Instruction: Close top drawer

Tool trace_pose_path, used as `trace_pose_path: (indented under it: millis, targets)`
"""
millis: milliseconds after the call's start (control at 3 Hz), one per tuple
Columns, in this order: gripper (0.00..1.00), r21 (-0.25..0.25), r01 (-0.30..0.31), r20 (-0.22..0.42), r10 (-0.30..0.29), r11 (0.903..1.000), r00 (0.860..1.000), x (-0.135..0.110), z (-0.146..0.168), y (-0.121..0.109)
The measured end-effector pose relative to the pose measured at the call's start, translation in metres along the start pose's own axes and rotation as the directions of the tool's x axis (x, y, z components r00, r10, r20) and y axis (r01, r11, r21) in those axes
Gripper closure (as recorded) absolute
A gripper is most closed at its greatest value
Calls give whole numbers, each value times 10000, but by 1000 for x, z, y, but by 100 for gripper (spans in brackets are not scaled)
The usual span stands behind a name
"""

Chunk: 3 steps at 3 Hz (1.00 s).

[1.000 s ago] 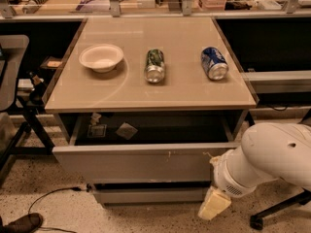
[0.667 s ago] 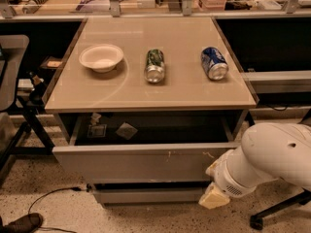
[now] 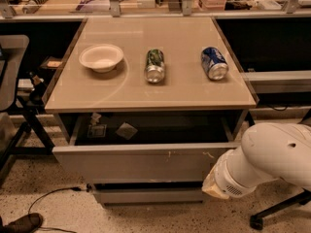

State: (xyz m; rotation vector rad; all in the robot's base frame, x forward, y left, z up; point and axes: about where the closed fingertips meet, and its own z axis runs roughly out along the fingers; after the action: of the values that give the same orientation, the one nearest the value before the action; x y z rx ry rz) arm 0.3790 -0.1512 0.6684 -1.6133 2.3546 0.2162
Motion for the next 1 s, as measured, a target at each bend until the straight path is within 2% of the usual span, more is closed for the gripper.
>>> trace_pose_path:
  millis: [333, 1000]
  targets:
    - [100, 273, 128, -8, -128, 9995, 9999, -9, 3, -11]
    - [100, 622, 377, 50, -381, 9974, 9993, -37, 19, -43]
